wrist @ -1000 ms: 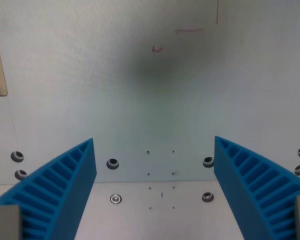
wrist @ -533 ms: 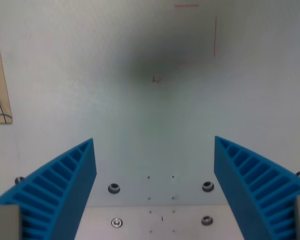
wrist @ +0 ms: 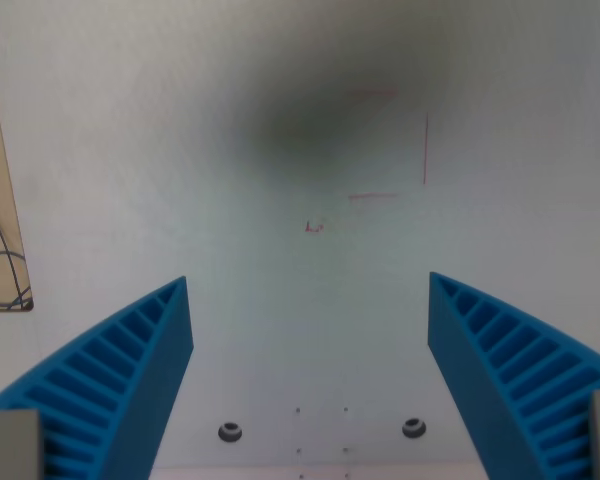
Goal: Move in base positive x
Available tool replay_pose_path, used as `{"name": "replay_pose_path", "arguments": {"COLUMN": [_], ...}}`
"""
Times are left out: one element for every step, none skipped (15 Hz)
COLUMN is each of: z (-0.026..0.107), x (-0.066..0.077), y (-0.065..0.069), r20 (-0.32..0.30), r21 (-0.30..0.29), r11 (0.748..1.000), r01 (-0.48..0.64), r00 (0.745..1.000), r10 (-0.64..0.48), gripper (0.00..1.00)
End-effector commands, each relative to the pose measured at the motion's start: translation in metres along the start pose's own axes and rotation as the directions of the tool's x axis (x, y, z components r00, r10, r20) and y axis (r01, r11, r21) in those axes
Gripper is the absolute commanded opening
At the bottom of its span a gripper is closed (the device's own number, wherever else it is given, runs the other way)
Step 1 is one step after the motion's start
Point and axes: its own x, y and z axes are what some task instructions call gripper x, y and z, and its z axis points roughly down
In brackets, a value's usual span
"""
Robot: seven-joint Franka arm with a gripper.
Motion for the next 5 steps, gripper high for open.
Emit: {"name": "replay_pose_path", "arguments": {"z": [-0.002,-0.002,-0.002,-0.001,-0.001], "x": [0.016,0.021,0.026,0.031,0.036], "y": [0.003,0.003,0.003,0.004,0.004], "r20": [0.027,0.027,0.027,0.027,0.027], "r21": [0.009,0.009,0.009,0.009,0.009], "r11": [1.0,1.0,1.0,1.0,1.0], "r01": [0.001,0.001,0.001,0.001,0.001], "r00": [1.0,1.0,1.0,1.0,1.0], "r10": [-0.001,-0.001,-0.001,-0.001,-0.001], "gripper": [1.0,1.0,1.0,1.0,1.0]}}
